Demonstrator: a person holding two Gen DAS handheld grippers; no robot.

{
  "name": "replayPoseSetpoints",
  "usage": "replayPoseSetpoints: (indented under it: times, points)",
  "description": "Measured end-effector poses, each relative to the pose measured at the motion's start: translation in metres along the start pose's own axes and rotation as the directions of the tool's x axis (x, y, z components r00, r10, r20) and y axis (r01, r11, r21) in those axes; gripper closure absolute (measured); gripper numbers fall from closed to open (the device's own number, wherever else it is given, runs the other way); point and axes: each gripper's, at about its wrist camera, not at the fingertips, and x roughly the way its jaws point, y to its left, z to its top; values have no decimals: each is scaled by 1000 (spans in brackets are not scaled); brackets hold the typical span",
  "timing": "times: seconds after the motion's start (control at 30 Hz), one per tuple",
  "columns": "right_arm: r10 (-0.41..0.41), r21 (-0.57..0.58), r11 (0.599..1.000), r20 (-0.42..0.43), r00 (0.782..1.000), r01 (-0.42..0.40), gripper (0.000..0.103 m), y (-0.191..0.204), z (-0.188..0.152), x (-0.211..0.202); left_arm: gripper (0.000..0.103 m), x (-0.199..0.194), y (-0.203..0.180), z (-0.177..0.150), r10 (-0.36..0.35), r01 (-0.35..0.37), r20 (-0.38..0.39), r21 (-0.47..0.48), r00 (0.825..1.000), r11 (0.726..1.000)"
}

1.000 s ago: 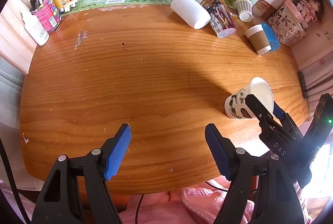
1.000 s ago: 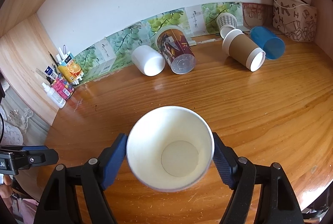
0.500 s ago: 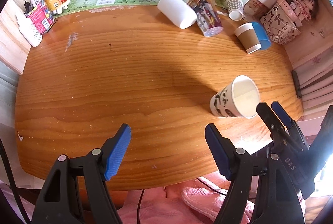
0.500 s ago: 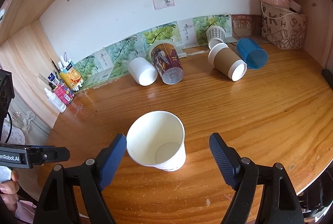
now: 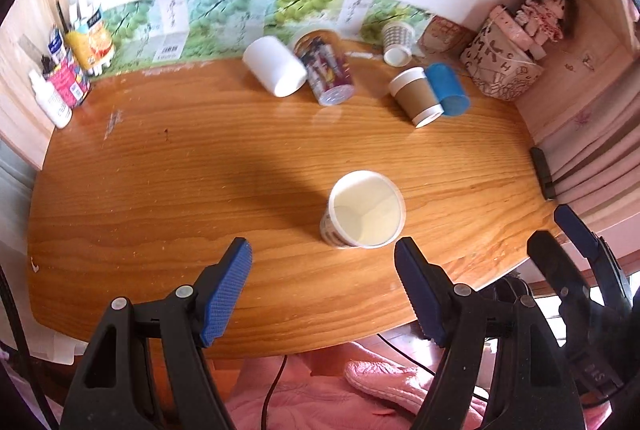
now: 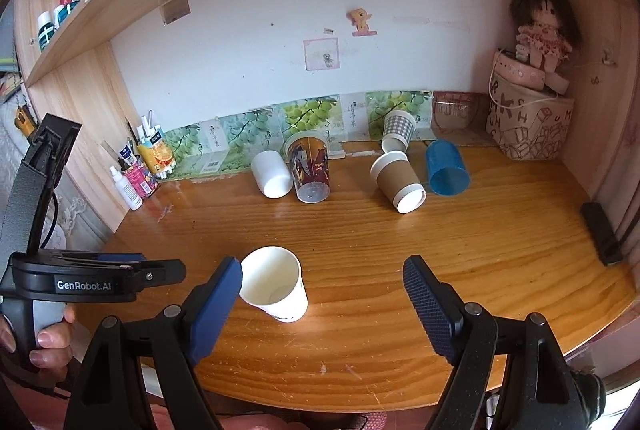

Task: Flip cup upright

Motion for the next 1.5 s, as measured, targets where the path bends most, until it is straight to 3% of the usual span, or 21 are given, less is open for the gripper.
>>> replayPoseSetpoints:
  times: [0.2, 0.6, 0.77, 0.9, 1.33, 1.4, 1.5]
  points:
    - [17, -89, 996, 51, 999, -13, 20, -9, 11, -38, 18, -23, -26, 0, -14, 15, 57, -10, 998, 1000]
    - [93, -86, 993, 116, 989, -83, 20, -48, 34, -72, 18, -48, -64, -2, 102, -89, 170, -80, 980, 993]
    - [126, -62, 991, 130, 983, -119, 20, -59, 37, -75, 18, -61, -77, -7, 215, -193, 257, -110, 942, 975]
    - [106, -69, 993, 151, 983, -97, 20, -63, 39, -74, 18, -67, -86, -9, 327, -291, 314, -155, 892, 944]
    - [84, -53, 996, 214, 973, -74, 20, -79, 40, -81, 15, -91, -113, -16, 376, -343, 487, -161, 788, 926]
    - [85, -59, 996, 228, 970, -73, 1, -79, 40, -82, 14, -97, -113, -18, 386, -349, 519, -172, 763, 921]
    - [99, -72, 994, 247, 964, -84, 0, -77, 41, -84, 3, -110, -114, -24, 407, -358, 575, -203, 710, 911]
